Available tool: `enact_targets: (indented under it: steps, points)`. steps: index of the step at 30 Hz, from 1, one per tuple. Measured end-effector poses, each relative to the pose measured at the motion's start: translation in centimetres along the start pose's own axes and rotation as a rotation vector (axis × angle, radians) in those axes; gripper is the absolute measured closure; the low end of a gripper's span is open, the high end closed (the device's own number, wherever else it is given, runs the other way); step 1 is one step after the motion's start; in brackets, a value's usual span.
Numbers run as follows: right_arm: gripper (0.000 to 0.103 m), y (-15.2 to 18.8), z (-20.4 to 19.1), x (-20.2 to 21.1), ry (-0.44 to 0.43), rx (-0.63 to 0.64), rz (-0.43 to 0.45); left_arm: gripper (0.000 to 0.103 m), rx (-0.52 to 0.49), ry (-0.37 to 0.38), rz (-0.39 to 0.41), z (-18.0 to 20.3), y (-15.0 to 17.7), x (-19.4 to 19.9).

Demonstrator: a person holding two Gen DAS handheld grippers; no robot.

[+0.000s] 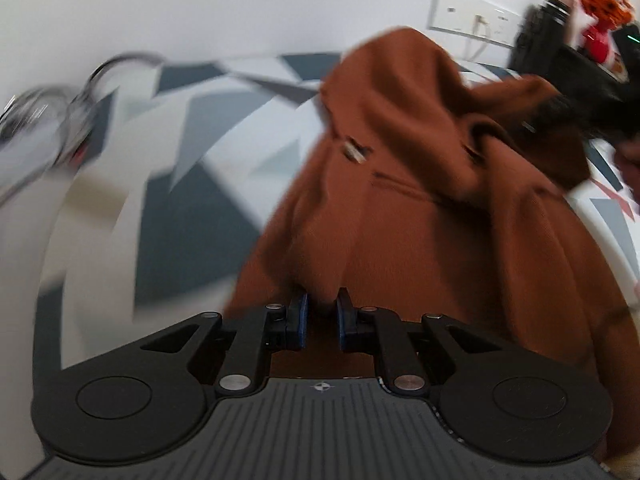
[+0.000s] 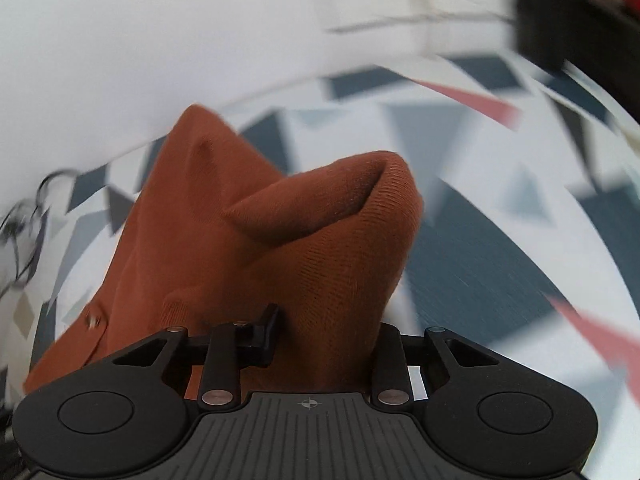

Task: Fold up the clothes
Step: 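Lower the cardigan onto the patterned table and open both grippers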

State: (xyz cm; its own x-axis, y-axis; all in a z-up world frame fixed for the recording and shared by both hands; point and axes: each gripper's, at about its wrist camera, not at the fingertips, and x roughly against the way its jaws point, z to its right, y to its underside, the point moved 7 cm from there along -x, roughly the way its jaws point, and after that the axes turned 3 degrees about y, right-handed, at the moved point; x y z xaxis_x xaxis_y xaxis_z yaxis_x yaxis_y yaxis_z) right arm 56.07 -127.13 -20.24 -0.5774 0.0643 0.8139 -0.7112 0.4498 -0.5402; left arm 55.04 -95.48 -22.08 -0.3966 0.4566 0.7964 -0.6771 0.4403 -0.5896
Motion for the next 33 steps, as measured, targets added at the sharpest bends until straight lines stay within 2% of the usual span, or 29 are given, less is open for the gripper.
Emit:
enact_targets:
  steps: [4, 6, 8, 9, 13, 14, 16, 18, 22, 24, 28, 31, 32, 33]
  points:
    - [0.077, -2.3, -3.7, -2.4, -0.052, 0.107, 0.026, 0.087, 0.065, -0.045, 0.002, 1.6, 2.6, 1.9]
    - [0.064, -3.1, -4.2, -3.2, -0.100, 0.114, 0.026, 0.083, 0.080, -0.072, 0.012, 2.1, 3.0, 2.1]
    - [0.060, -3.6, -3.4, -3.3, -0.142, 0.099, 0.013, 0.076, 0.099, -0.079, 0.010, 2.5, 2.8, 2.0]
    - [0.055, -3.6, -2.8, -3.2, -0.157, 0.085, 0.003, 0.069, 0.107, -0.078, 0.005, 2.8, 2.5, 1.8]
    - [0.052, -2.0, 0.1, -1.5, -0.214, 0.004, -0.044, 0.058, 0.080, -0.086, -0.013, 4.5, 2.3, 1.1]
    - [0.053, -1.3, 0.7, -1.0, -0.230, -0.008, -0.052, 0.052, 0.059, -0.095, -0.019, 5.1, 2.3, 0.8]
    - [0.062, -0.1, 1.6, -0.3, -0.258, -0.021, -0.065, 0.051, 0.029, -0.116, -0.026, 6.1, 2.3, 0.4]
    - [0.084, 0.2, 2.2, 0.2, -0.284, -0.036, -0.054, 0.049, 0.040, -0.122, -0.030, 6.5, 2.0, 0.0]
    - [0.091, -0.5, 3.7, 1.1, -0.313, -0.054, -0.032, 0.048, 0.069, -0.127, -0.053, 6.8, 1.3, -0.5]
    - [0.092, -1.5, 5.3, 1.3, -0.292, -0.064, -0.025, 0.048, 0.081, -0.116, -0.065, 7.0, 0.9, -0.8]
    - [0.092, -4.6, 10.5, 0.7, -0.140, -0.097, 0.044, 0.048, 0.102, -0.056, -0.048, 8.1, -0.4, -0.9]
    - [0.091, -6.7, 15.0, 0.0, -0.001, -0.170, 0.117, 0.046, 0.105, 0.066, -0.016, 10.4, -1.5, -0.8]
    - [0.085, -7.0, 16.2, -0.1, 0.038, -0.199, 0.135, 0.044, 0.089, 0.091, -0.010, 11.2, -1.9, -0.7]
    - [0.071, -7.0, 17.2, -0.1, 0.082, -0.225, 0.151, 0.042, 0.070, 0.111, -0.003, 11.8, -2.2, -0.6]
